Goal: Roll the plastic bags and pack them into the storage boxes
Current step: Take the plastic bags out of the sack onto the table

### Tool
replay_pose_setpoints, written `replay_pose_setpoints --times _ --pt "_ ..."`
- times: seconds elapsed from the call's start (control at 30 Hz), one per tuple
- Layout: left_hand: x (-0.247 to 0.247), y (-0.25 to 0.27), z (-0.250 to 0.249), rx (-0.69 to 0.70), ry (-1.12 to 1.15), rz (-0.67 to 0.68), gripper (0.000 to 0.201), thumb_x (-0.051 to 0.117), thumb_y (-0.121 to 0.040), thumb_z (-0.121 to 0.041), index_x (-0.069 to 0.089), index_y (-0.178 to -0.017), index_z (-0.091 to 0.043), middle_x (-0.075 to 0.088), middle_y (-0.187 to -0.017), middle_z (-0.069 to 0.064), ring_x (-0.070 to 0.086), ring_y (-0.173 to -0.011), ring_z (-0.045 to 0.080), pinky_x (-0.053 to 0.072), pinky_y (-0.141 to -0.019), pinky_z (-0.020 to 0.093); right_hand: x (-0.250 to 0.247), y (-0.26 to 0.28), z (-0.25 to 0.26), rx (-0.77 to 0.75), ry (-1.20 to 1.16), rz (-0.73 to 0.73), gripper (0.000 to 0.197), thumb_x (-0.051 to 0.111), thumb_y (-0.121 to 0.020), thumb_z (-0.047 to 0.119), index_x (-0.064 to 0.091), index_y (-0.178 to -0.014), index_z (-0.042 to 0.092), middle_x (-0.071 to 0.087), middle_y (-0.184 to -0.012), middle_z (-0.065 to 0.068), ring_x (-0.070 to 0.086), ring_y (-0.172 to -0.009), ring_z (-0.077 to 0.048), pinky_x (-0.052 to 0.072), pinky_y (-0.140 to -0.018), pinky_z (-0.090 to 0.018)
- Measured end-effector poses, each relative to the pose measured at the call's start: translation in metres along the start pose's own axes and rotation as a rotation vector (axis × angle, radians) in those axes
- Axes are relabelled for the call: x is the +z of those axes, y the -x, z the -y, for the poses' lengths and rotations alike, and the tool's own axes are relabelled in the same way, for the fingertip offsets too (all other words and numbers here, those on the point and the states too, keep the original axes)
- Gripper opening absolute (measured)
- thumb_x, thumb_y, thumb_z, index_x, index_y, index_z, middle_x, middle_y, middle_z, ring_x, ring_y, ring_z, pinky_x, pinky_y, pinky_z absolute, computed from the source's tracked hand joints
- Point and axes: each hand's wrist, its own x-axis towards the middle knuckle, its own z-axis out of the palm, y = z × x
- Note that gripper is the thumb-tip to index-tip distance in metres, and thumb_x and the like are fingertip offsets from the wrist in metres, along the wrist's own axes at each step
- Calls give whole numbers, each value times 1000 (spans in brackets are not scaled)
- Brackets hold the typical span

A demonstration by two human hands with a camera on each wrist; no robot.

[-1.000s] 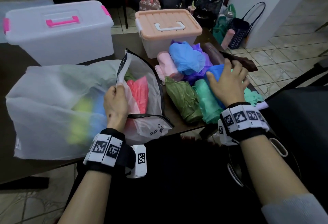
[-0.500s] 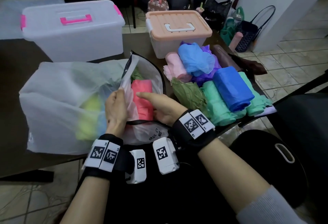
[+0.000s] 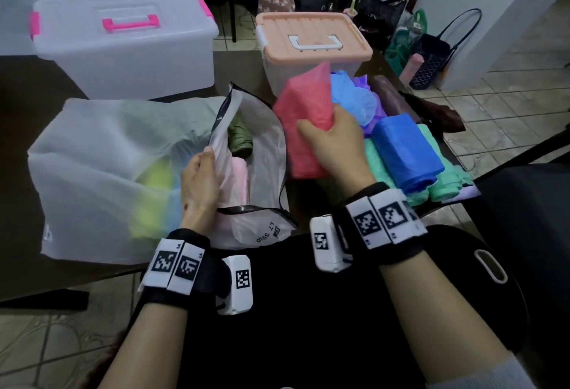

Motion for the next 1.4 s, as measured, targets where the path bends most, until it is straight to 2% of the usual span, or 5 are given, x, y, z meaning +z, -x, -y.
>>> replay_pose_setpoints --times 0.3,0.6,0.93,1.17,1.4 --pt "0 2 -1 25 -74 0 31 40 -98 -32 50 -71 -21 45 -70 -4 40 -62 9 34 -57 25 -35 -1 -43 143 853 -144 32 44 -91 7 46 -123 4 39 -130 -18 44 -116 -38 40 -89 -44" --pt "0 1 -3 41 -106 4 28 40 -99 -31 55 -88 -10 45 -70 -4 39 -61 7 34 -46 10 -3 6 -64 92 849 -12 81 42 -91 56 16 -147 5 19 -151 -16 16 -139 -34 18 -109 -51" --pt "-6 -2 -12 97 -254 35 40 41 -97 -24 30 -59 -18 29 -59 -2 26 -53 14 22 -47 25 5 -3 -74 8 1007 138 65 36 -96 48 11 -151 25 1 -158 -11 -4 -144 -37 2 -113 -58" --pt "-23 -9 -33 215 -471 -74 38 39 -98 -25 43 -64 -10 44 -65 5 38 -64 23 24 -57 36 22 -2 -31 -273 104 -209 42 49 -91 17 46 -130 1 49 -125 -13 42 -116 -23 26 -101 -25" --pt "-49 -24 -25 229 -550 -25 33 40 -99 -31 61 -103 -6 56 -94 6 51 -88 24 31 -72 28 63 4 14 467 -836 401 29 35 -100 9 51 -119 -5 57 -81 -11 59 -79 -23 50 -77 -28"
